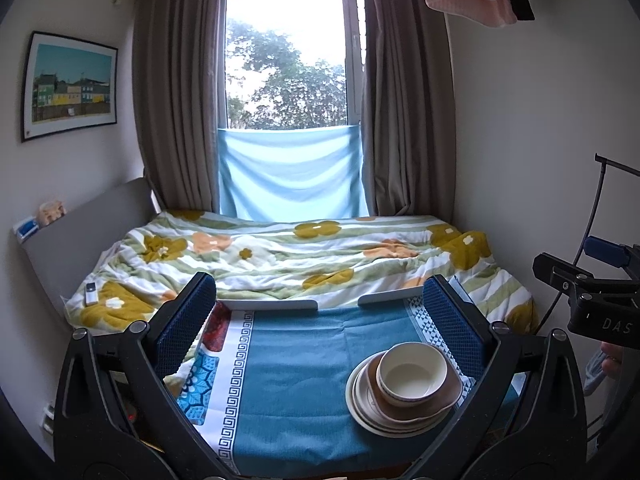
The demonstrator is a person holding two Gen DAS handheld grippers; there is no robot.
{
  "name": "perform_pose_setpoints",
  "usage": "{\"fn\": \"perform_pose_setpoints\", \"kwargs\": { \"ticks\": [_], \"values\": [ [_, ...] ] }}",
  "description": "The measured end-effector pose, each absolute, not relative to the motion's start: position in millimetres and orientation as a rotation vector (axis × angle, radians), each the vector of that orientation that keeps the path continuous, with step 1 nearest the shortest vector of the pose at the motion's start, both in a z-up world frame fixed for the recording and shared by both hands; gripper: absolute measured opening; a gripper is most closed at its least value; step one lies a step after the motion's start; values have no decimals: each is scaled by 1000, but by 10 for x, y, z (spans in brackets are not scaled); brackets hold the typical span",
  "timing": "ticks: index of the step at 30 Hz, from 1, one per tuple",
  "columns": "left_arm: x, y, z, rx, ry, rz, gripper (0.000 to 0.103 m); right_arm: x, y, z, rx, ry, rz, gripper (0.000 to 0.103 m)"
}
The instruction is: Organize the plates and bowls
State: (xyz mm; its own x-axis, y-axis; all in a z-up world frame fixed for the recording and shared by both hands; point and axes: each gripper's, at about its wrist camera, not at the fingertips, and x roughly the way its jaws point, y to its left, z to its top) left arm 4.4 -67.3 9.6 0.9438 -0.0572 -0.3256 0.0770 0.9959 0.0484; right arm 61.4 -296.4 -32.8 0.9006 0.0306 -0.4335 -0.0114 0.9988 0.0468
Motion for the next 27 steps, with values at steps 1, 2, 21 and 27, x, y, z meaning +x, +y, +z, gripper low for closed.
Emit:
{"fn": "perform_pose_setpoints", "kwargs": {
  "ticks": [1,2,21,27],
  "values": [
    [45,-674,96,61,330,-68,103,615,-2964,-328,44,450,22,96],
    [47,-674,93,62,331,-68,103,615,-2964,-329,43,450,22,96],
    [61,-675,86,64,334,-64,103,620,-2949,-324,44,451,23,96],
    [62,-678,82,63,334,-65,103,626,-2952,-328,43,450,22,96]
  ]
}}
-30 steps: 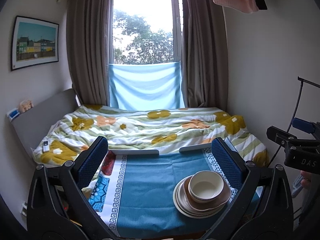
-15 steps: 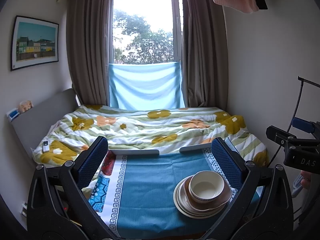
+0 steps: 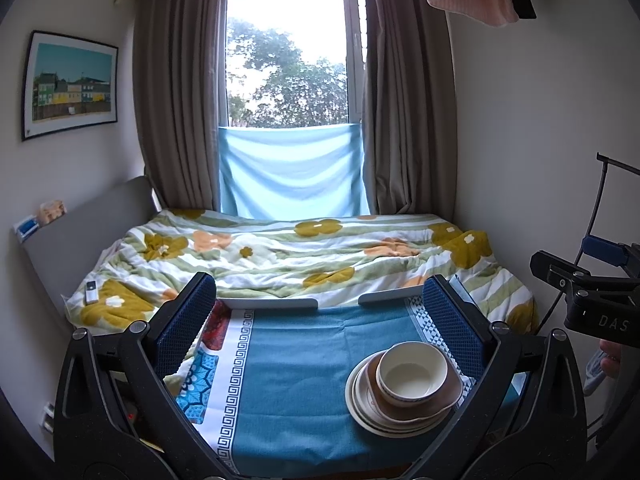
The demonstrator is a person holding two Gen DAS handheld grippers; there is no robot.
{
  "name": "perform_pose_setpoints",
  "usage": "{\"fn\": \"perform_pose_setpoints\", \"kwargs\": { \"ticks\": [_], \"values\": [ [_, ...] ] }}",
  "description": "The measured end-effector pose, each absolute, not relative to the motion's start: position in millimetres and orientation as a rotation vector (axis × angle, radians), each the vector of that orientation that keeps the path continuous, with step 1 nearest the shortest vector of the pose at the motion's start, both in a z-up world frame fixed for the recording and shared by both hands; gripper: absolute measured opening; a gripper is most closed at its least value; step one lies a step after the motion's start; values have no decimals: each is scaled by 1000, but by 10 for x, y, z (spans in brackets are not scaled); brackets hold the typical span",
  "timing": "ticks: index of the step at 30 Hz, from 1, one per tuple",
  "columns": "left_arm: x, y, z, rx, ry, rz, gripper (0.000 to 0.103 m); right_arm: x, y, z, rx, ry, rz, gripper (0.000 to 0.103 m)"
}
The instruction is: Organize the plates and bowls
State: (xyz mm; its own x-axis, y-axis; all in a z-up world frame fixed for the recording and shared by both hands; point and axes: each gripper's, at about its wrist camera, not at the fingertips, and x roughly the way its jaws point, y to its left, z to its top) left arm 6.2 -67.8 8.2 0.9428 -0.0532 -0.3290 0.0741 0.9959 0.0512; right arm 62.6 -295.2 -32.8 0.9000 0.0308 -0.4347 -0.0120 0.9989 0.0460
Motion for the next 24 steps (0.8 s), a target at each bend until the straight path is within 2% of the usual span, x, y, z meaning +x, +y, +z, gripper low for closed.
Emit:
{"fn": "perform_pose_setpoints", "kwargs": {
  "ticks": [24],
  "values": [
    [99,-811,57,59,312,-38,103,672,-3045,-363,47,447,27,96]
  ]
}}
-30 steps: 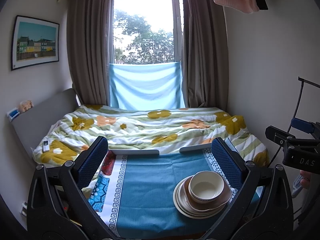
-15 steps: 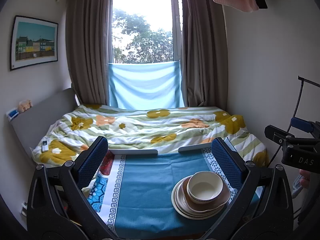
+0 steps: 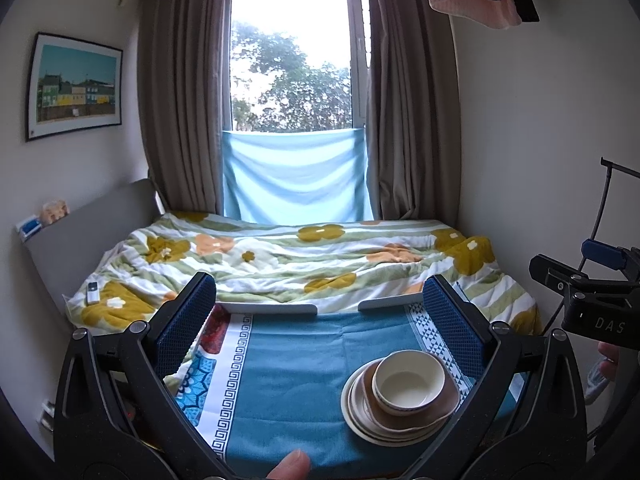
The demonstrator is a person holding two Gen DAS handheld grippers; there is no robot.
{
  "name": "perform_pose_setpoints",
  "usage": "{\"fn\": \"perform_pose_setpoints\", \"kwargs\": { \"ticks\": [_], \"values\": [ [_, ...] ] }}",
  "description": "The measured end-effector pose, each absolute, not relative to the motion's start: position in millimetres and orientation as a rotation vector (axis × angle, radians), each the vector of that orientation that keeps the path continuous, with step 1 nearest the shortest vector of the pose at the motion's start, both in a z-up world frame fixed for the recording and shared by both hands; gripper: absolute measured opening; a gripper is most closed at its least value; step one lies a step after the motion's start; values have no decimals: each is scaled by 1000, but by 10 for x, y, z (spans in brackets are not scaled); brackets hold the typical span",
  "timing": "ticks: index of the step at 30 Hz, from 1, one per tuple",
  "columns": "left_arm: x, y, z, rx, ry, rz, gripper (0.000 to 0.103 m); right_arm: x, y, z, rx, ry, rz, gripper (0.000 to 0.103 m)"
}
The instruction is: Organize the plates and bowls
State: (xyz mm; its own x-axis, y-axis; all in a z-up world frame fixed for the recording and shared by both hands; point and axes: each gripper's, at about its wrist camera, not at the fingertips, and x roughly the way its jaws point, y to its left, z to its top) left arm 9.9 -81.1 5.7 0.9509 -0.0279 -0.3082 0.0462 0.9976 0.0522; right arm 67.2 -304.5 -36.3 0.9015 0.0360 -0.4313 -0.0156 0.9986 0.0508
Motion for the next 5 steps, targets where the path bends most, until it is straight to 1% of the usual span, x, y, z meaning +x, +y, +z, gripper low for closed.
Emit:
{"fn": "perform_pose_setpoints", "kwargs": {
  "ticks": [5],
  "values": [
    [119,-893,48,62,306,-38,103,693,-3073,-357,45,449,34,96]
  ]
}}
